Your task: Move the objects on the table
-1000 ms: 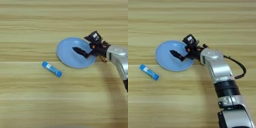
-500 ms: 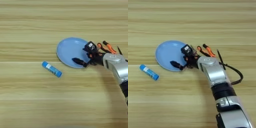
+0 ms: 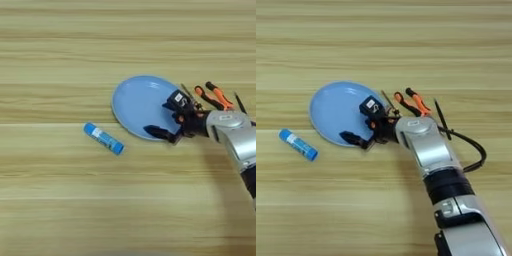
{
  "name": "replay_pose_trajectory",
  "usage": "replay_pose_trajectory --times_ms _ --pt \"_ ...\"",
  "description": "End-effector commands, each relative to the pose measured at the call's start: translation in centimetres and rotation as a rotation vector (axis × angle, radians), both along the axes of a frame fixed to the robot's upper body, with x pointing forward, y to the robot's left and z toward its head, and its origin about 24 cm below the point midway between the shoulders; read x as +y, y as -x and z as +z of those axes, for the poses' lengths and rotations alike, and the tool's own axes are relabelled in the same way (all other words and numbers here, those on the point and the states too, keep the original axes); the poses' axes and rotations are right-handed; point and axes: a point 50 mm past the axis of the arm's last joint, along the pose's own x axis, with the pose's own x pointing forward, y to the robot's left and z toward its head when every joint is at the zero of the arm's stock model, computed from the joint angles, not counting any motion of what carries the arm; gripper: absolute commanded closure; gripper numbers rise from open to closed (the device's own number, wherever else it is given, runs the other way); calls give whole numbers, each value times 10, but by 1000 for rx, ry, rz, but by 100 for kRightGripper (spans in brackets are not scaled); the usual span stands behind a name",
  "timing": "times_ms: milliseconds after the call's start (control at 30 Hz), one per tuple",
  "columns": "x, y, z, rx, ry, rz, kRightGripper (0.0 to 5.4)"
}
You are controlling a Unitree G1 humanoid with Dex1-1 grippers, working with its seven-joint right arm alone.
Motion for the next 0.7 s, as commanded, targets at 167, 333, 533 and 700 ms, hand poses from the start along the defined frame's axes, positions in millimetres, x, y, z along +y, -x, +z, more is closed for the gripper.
replay_pose_trajectory --times_ms 167,333,533,700 --pt "-8 -3 29 -113 57 70 4" --pt "-11 3 31 -111 74 113 4" --pt "-18 13 34 -106 101 174 4" --pt "-20 19 36 -91 94 209 4"
